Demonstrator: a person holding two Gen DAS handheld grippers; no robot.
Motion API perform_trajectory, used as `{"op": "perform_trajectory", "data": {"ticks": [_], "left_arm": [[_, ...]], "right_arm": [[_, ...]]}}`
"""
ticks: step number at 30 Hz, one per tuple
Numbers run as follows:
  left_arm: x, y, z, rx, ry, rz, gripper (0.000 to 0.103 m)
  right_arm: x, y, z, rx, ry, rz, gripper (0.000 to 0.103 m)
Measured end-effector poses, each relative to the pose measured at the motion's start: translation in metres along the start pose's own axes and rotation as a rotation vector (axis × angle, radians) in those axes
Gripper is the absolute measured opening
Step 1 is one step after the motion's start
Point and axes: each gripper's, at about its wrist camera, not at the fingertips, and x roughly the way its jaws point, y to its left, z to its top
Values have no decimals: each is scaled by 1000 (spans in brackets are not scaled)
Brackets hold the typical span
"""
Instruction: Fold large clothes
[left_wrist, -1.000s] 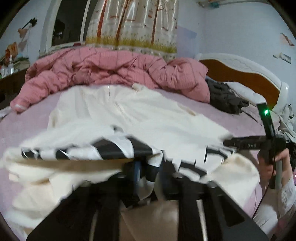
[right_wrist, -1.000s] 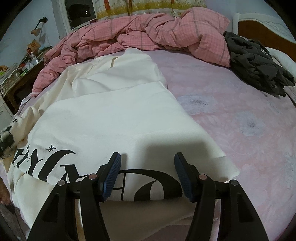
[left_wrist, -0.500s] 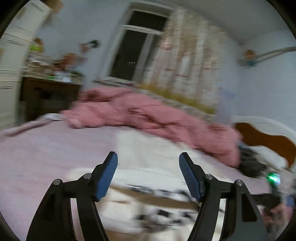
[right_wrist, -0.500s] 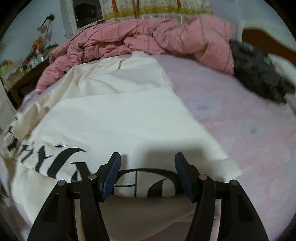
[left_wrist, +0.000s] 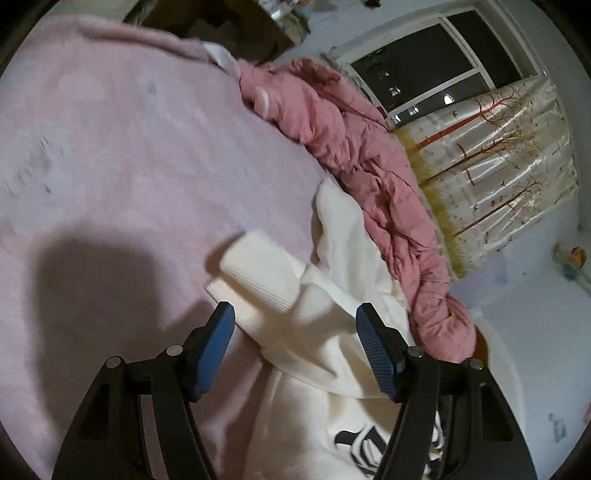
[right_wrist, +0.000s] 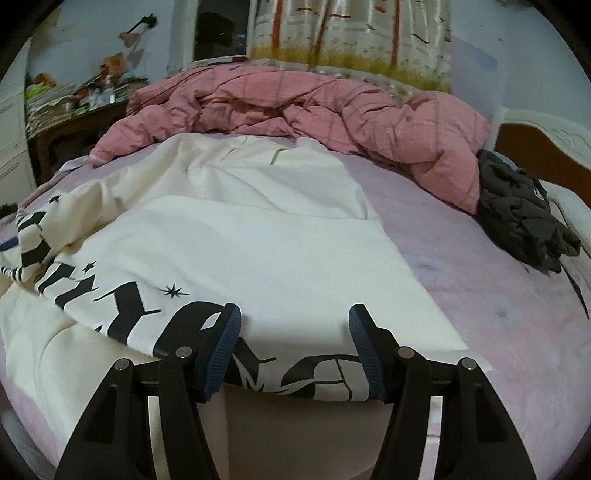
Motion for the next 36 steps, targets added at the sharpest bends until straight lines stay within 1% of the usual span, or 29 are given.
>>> {"op": "perform_trajectory", "data": {"ticks": [1,2,3,4,5,6,7,8,9,10,11,13,14,15,16,18,20,23,25,26,29,32,34,35,36], "left_arm": [[5,-2,1,0,12,-29,66],[10,-5,6,28,33,-47,68],[21,-13,15,78,80,-40,69],[33,-20,21,121,128,-6,67],[41,-23,23,139,151,28,62],[48,-28,22,154,174,48,43],[53,-31,20,161,195,62,30],[52,-34,17,159,192,57,10],[47,-37,15,156,167,24,8],[37,-44,14,165,124,-11,8],[24,-57,9,213,53,-36,8],[2,-98,-4,407,-78,-61,8],[-2,-119,-11,491,-111,-82,8],[-8,-142,-24,577,-133,-121,8],[-12,-161,-37,637,-146,-159,8],[-14,-195,-59,708,-156,-212,8],[-8,-226,-79,761,-107,-266,8],[8,-273,-114,853,-42,-314,8],[27,-304,-133,889,30,-353,8],[40,-317,-143,898,66,-369,8],[61,-342,-179,961,176,-403,8],[86,-352,-222,1028,271,-392,9],[99,-349,-242,1040,307,-375,25],[99,-343,-249,1028,314,-365,45],[94,-338,-256,1022,304,-363,56]], "right_arm": [[1,-2,0,8,8,9,62],[2,-5,-1,20,17,16,62],[3,-8,-1,31,21,19,63],[4,-11,-2,45,28,20,63],[6,-15,-2,62,36,22,63],[6,-19,-2,85,41,22,63],[7,-24,-2,108,41,19,63],[7,-27,-1,125,40,17,63],[6,-32,-1,137,38,15,63],[4,-38,-1,153,33,12,63],[2,-41,0,164,28,9,63],[-2,-49,1,191,16,7,63],[-4,-54,2,210,8,13,63],[-5,-56,4,222,4,18,63],[-6,-58,5,235,-3,21,63],[-7,-58,8,245,-12,28,63],[-8,-58,10,229,-21,22,63],[-21,-67,10,222,-81,-75,63],[-29,-80,11,233,-120,-134,63],[-33,-87,12,245,-132,-145,63],[-39,-112,14,308,-140,-118,63],[-33,-133,13,361,-125,-111,65],[-23,-146,11,399,-92,-110,65],[-20,-152,10,422,-77,-99,65],[-17,-156,10,439,-67,-87,65]]}}
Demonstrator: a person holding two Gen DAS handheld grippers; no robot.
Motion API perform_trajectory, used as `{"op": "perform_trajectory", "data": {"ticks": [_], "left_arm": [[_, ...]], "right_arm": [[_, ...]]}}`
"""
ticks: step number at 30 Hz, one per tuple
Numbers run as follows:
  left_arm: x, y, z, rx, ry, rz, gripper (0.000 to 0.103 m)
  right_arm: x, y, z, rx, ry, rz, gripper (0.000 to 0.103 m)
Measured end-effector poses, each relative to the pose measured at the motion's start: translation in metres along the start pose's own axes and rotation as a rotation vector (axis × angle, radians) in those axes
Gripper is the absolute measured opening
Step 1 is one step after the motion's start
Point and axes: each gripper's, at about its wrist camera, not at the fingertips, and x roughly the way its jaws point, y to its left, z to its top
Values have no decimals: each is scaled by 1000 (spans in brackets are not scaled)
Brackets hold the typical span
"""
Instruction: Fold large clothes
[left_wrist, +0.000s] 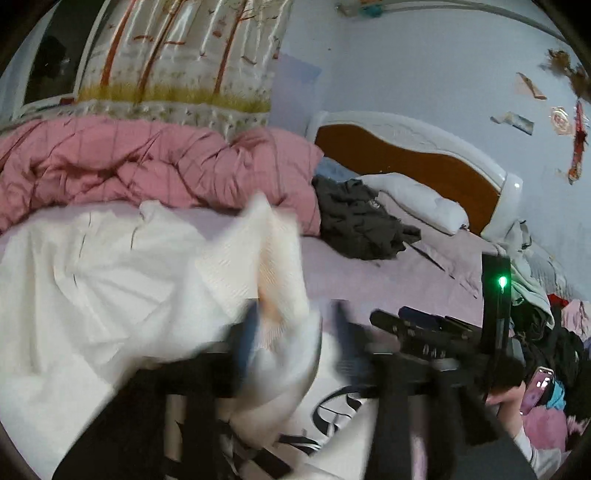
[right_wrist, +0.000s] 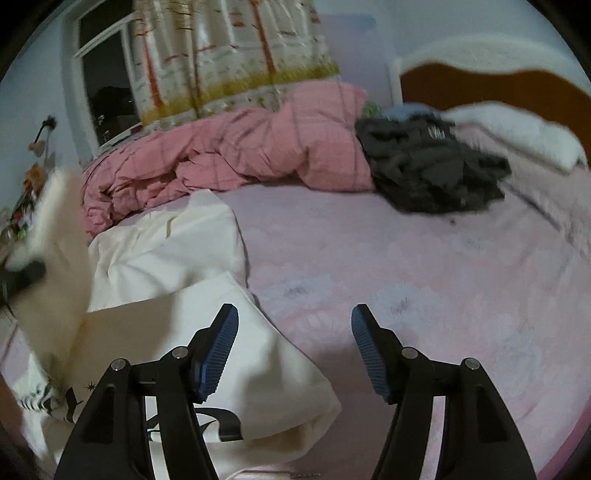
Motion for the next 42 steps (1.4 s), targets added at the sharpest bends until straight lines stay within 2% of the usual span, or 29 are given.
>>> {"op": "perform_trajectory", "data": {"ticks": [2,4,6,8,10,12,14,16,18,20,22,25,27,30,32,33,34,35,36,39,40,42], "left_arm": [[-17,-10,-10,15,-51,0,59],[-35,-9,-13,9,-90,34,61],[-54,3,-7,-33,-123,64,68],[-80,24,-6,-82,-159,110,70],[-103,49,-9,-113,-193,165,74],[-129,76,-20,-147,-237,251,74],[-149,102,-36,-189,-266,312,74],[-161,128,-56,-232,-282,364,74],[-164,151,-72,-274,-266,444,74],[-158,175,-84,-335,-226,475,74],[-148,194,-92,-395,-177,466,74],[-131,210,-100,-423,-93,431,74],[-127,210,-103,-413,-76,434,74],[-118,192,-106,-318,-48,473,74],[-106,177,-107,-260,-34,489,74],[-98,172,-108,-236,-18,495,74],[-90,167,-109,-207,2,510,74],[-81,161,-110,-159,26,541,74],[-76,156,-111,-130,38,556,74],[-75,154,-112,-108,39,557,75],[-75,156,-113,-116,44,553,76],[-73,161,-114,-135,65,558,80]], "right_arm": [[5,-9,1,52,32,38,65],[2,-9,-1,49,19,27,65],[-9,4,-1,-38,-53,-29,65],[-15,19,-5,-117,-93,-37,65],[-14,27,-8,-140,-70,34,65],[-1,34,-13,-121,25,182,65],[11,41,-18,-108,98,266,65],[20,48,-20,-119,122,270,65],[27,56,-14,-150,95,195,64],[35,59,-3,-156,87,170,56],[51,56,14,-134,143,225,54],[84,55,29,-165,325,344,54],[101,59,28,-217,414,390,54],[110,67,21,-264,426,397,53],[119,77,17,-295,428,394,53],[124,81,16,-306,427,402,44],[125,83,14,-306,423,422,28],[123,85,15,-298,395,444,22],[116,87,17,-300,348,438,11],[87,85,25,-311,165,411,3],[76,83,27,-319,89,361,3],[73,83,29,-325,50,285,3]]}}
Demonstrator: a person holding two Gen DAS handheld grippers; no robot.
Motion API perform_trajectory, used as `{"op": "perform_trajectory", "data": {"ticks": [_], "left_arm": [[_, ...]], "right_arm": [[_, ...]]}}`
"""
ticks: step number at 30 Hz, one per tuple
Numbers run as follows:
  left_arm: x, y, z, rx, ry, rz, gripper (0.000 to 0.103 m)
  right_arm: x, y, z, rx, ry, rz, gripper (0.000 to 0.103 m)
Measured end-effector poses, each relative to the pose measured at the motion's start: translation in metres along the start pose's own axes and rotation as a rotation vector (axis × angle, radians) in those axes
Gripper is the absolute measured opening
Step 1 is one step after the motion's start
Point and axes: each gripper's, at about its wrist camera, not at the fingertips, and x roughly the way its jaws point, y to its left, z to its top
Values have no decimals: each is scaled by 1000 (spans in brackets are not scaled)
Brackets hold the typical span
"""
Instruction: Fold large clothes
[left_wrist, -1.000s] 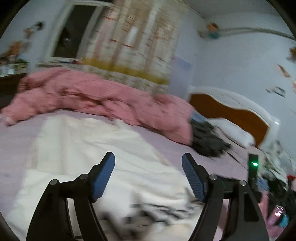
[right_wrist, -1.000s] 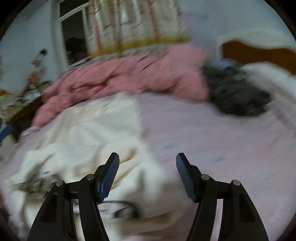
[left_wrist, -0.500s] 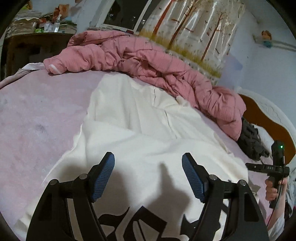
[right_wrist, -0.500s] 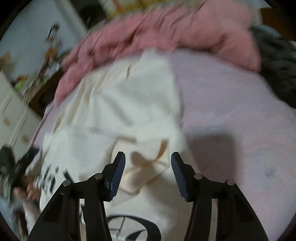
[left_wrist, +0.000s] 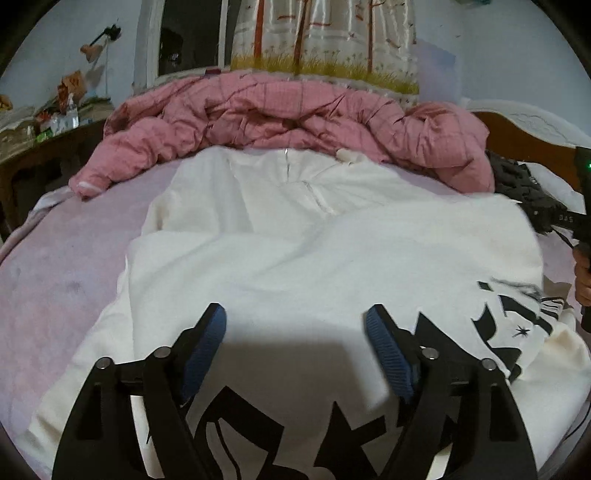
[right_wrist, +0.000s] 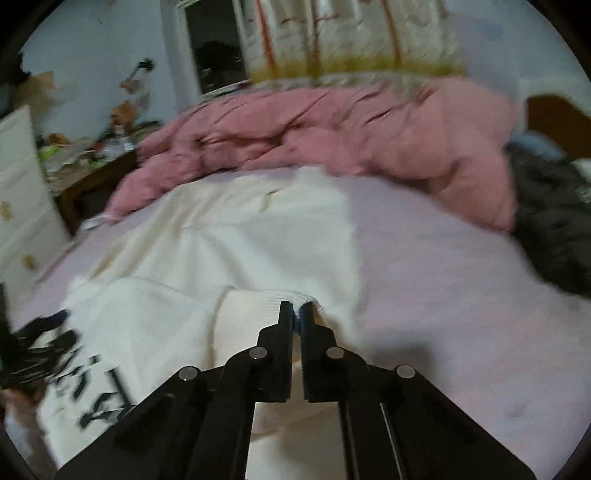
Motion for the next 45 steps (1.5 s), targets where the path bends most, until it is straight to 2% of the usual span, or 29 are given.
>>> {"op": "perform_trajectory", "data": {"ticks": [3,6,8,9,10,12,14,16,17,18,20,21,23,24,25,26,29,30,31,32,34,36,37,38,39,42,44,45], "left_arm": [[3,-2,0,12,5,12,80],[2,-3,0,18,2,20,80],[2,-2,0,14,3,16,80],[2,-2,0,14,2,18,80],[2,-2,0,14,2,18,80],[2,-2,0,15,2,19,80],[2,-1,0,14,2,18,81],[2,-1,0,11,2,19,82],[2,0,0,10,3,19,82],[2,1,0,9,2,19,82],[2,1,0,10,2,21,82],[2,1,0,11,1,22,83],[2,1,0,12,1,27,83],[2,2,0,12,2,28,84],[3,2,0,12,2,27,84],[3,2,0,11,3,26,84],[3,2,0,10,3,27,84],[3,2,0,9,3,28,85],[3,2,0,8,3,30,85],[3,2,-1,7,4,32,85],[3,2,-1,5,4,35,86],[4,3,-1,0,5,34,88],[4,4,-1,-1,6,32,88],[4,5,-1,0,6,30,88],[4,4,-1,3,7,32,89],[4,5,-2,3,9,34,89],[4,6,-2,3,8,37,89],[4,6,-2,3,8,38,90]], "right_arm": [[6,-9,-2,64,34,-17,3],[19,-15,-3,64,57,-94,1],[34,-21,-6,3,73,-271,1],[41,-30,-8,18,115,-254,1],[41,-40,-9,71,141,-201,2],[30,-52,-9,162,122,-128,2],[8,-57,-7,210,93,-8,12],[-8,-56,-9,231,75,79,52],[-13,-54,-11,233,76,101,58],[-16,-51,-13,229,85,108,58],[-15,-40,-21,208,182,81,58],[-14,-37,-25,214,197,99,58],[-7,-32,-33,226,229,118,50],[-4,-31,-35,226,230,96,38],[-2,-29,-35,222,229,76,34],[2,-27,-35,208,229,50,34],[17,-27,-37,194,275,62,30],[17,-28,-38,200,284,68,25],[18,-29,-37,202,287,64,13],[15,-29,-38,196,284,50,7],[3,-32,-40,244,238,46,6],[-17,-36,-48,312,177,84,5],[-23,-37,-52,308,157,70,5],[-26,-38,-56,295,144,18,5],[-25,-38,-59,288,157,-9,5],[-5,-42,-75,339,275,-2,5],[-9,-45,-80,382,252,13,6],[-13,-46,-78,390,237,21,13]]}}
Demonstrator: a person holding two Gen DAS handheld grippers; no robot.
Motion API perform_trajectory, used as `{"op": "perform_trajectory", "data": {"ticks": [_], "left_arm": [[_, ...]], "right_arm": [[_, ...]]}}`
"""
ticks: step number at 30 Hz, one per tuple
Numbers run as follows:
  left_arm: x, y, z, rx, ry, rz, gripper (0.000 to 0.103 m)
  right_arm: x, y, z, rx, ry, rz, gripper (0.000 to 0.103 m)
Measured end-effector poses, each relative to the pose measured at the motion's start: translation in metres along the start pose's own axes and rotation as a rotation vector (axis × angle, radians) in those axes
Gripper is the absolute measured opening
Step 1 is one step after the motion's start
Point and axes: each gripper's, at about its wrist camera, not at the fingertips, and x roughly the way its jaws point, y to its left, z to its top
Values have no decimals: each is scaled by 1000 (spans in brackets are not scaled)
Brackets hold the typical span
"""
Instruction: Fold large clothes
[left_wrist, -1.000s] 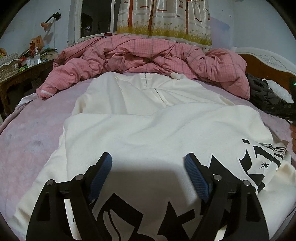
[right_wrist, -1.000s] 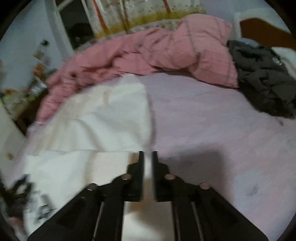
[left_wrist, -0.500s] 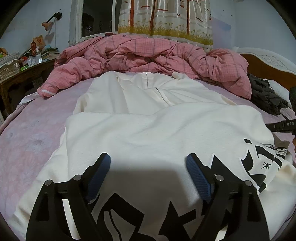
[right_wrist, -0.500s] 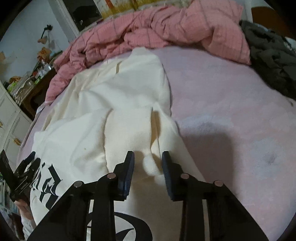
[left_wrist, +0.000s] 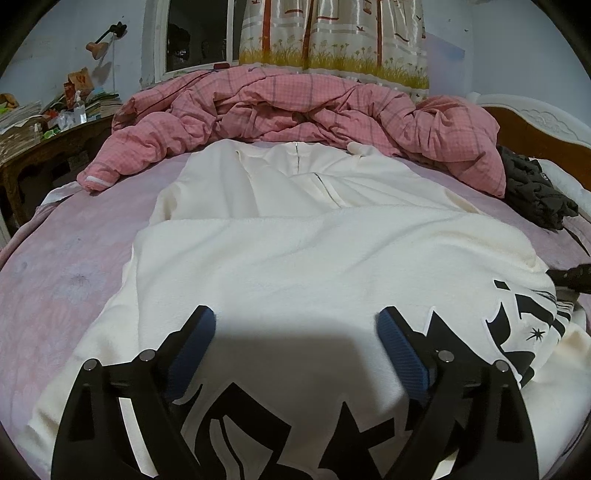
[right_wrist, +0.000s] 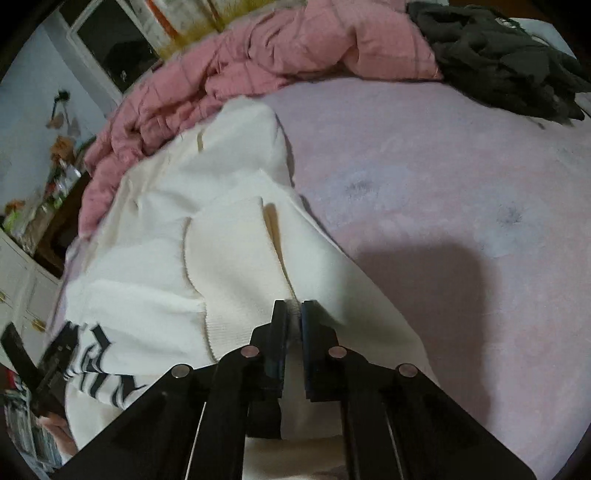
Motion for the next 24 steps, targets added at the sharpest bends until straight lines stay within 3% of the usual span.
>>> {"op": "perform_trajectory", "data": {"ticks": [2,3,4,7,10,12,15,18,19,24], "left_arm": [[0,1,-1,1,-1,0,90],[0,1,0,0,0,-1,90],[0,1,-1,0,0,0,90],[0,1,0,0,2,2,91],[0,1,0,0,2,3,91],[0,2,0,1,2,4,92],[2,3,0,-3,10,0,93],[4,7,0,-16,25,-12,93],[4,7,0,-16,27,-11,93],[4,3,0,-13,27,-5,93]], "right_arm": [[-11,-4,1,38,-41,46,34],[-11,-6,2,54,-55,73,63],[-15,-9,3,81,-69,146,79],[-10,-12,5,123,14,324,79],[-6,-6,0,104,88,266,79],[-7,0,-4,115,141,351,79],[-3,12,-10,141,214,591,79],[23,11,-14,203,232,525,78],[31,7,-16,251,234,520,71],[32,10,-14,274,125,448,67]]}}
